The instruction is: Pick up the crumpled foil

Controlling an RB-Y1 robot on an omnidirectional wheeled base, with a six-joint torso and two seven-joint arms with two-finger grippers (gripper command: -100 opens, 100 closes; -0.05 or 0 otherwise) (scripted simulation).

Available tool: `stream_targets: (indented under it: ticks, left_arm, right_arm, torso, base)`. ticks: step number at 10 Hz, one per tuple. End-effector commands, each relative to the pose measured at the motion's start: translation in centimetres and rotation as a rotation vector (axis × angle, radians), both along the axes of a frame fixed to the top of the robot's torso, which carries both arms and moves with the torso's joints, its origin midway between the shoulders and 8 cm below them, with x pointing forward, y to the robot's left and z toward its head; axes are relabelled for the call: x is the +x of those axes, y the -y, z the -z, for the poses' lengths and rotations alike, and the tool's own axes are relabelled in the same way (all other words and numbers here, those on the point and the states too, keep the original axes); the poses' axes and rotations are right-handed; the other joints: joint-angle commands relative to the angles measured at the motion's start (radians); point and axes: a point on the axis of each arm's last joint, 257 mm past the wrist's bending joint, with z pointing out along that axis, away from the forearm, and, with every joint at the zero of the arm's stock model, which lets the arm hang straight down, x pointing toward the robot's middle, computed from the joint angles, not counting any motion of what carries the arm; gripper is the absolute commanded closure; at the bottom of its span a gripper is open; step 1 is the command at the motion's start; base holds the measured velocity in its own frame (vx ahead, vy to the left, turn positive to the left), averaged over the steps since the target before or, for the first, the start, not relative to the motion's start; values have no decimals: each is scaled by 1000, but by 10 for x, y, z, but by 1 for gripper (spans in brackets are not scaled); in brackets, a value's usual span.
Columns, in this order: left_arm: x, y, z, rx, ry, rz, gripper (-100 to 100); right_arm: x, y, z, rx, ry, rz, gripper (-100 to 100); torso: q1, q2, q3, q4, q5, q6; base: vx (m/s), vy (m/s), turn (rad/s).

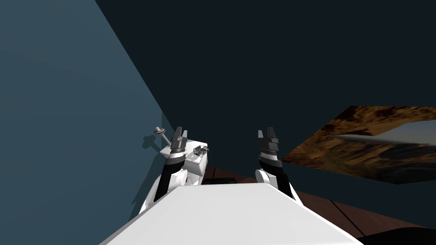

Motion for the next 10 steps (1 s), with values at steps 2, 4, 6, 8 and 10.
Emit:
stream_targets:
  ticks: [2,4,6,8,10]
  left_arm:
    - [9,-3,12,39,-62,-1,-100]
    - [16,-7,22,59,-108,-5,-100]
    - [23,-12,33,76,-161,-13,-100]
    - [29,-17,45,90,-214,-21,-100]
    - [36,-23,60,99,-278,-32,-100]
  right_arm:
    - [0,0,0,0,0,0,0]
    - [0,0,0,0,0,0,0]
    - [0,0,0,0,0,0,0]
    - [0,0,0,0,0,0,0]
    - [0,0,0,0,0,0,0]
  torso:
    - [-1,1,0,0,0,0]
    - [-3,2,1,0,-1,0]
    - [-2,2,1,0,-1,0]
    - [-3,2,1,0,-1,0]
    - [-2,2,1,0,0,0]
  base:
    - [-23,-37,29]
    - [-36,-45,17]
    - [-31,-34,20]
    - [-33,-38,18]
    - [-37,-33,6]
